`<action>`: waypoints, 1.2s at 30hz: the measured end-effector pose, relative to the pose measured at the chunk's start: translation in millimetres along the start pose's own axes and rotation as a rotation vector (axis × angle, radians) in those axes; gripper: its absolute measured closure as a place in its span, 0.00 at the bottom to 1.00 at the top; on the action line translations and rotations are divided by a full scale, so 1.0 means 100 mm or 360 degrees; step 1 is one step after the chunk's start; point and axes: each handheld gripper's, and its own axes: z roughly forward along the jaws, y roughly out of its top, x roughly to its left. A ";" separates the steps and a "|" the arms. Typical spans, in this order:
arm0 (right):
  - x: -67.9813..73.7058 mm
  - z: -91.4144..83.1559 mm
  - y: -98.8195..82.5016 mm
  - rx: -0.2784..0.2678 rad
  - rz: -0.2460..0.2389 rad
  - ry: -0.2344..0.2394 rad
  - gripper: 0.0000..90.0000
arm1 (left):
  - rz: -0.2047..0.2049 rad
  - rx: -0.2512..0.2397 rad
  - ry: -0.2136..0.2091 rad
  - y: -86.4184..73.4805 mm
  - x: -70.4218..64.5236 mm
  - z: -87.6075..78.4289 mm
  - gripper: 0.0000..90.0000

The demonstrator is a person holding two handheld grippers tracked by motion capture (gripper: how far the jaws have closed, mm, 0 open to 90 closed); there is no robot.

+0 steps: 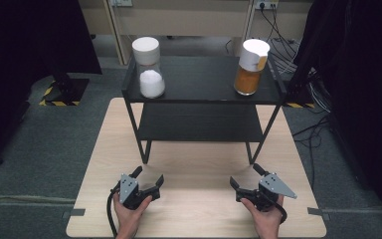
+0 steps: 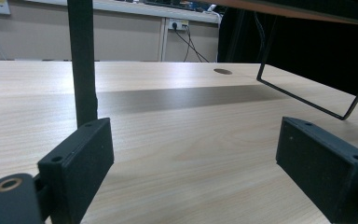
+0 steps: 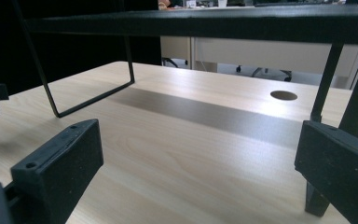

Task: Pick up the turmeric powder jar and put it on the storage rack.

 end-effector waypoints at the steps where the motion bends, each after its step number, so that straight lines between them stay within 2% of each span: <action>1: 0.00 0.00 -0.01 0.0003 0.0005 0.0000 0.01 | 0.0000 -0.0001 0.0000 0.00 0.00 0.00 0.12; 15: 0.00 0.00 -0.13 0.0048 0.0036 0.0006 0.01 | 0.0000 -0.0002 0.0001 0.00 0.00 0.00 0.12; 36: 0.00 0.00 -0.20 0.0108 0.0056 0.0015 0.01 | 0.0000 -0.0001 0.0002 0.00 0.00 0.00 0.12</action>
